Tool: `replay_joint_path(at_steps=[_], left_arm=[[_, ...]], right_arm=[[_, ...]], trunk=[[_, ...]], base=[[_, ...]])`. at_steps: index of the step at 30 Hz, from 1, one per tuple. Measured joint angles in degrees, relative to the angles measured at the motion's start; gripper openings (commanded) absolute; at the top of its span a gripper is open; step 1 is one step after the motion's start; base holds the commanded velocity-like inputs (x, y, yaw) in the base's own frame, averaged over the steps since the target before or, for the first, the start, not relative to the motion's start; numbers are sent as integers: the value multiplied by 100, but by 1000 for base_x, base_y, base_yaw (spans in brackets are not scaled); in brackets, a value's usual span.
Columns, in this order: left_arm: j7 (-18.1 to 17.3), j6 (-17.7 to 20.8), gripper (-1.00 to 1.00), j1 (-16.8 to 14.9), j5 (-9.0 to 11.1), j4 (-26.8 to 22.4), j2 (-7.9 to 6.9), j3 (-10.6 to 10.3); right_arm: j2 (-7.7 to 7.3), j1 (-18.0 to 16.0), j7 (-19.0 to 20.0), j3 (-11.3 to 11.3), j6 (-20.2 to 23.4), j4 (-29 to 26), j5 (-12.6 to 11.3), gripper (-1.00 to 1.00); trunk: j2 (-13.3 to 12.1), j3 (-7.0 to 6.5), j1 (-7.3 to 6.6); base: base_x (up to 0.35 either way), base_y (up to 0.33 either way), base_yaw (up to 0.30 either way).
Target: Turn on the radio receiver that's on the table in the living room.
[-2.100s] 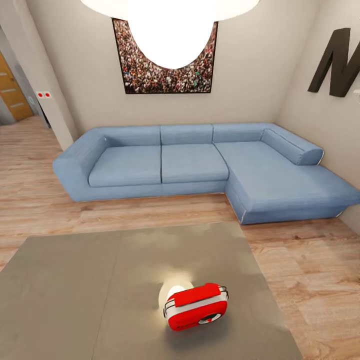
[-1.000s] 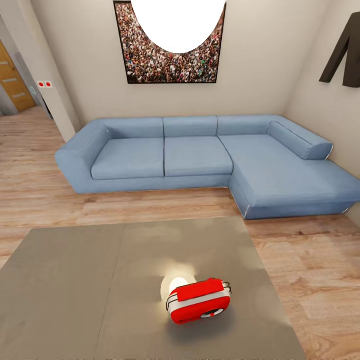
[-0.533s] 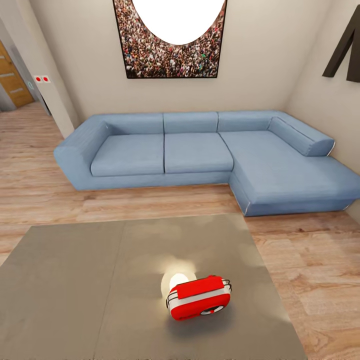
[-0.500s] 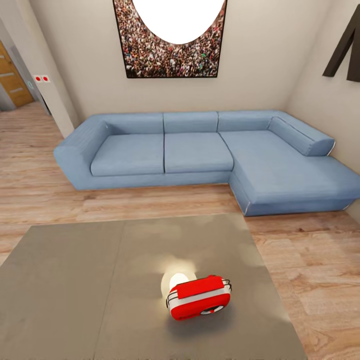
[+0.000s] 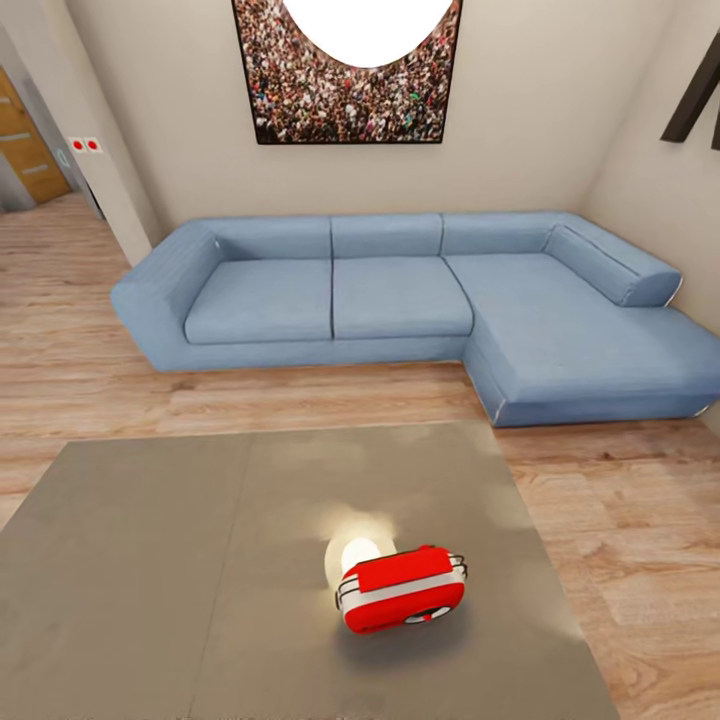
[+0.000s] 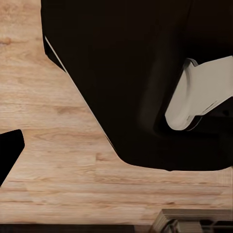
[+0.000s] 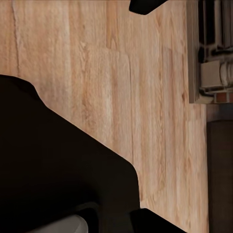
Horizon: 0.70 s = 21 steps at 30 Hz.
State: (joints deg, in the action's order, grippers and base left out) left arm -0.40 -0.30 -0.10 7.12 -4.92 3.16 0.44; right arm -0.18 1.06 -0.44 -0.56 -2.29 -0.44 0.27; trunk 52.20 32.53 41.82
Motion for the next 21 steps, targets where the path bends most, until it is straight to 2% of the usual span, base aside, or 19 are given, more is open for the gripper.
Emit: replay_joint_path(at_steps=[15,21], left_arm=[[-2,2,100,1,0,0,-1,0],[-3,2,100,1,0,0,-2,0]], right_arm=[[0,0,0,4,0,0,-8,100],[0,0,0,29,0,0,-17,100]], trunk=[[0,139,0],[0,164,0]], base=[[0,0,108],[0,0,33]])
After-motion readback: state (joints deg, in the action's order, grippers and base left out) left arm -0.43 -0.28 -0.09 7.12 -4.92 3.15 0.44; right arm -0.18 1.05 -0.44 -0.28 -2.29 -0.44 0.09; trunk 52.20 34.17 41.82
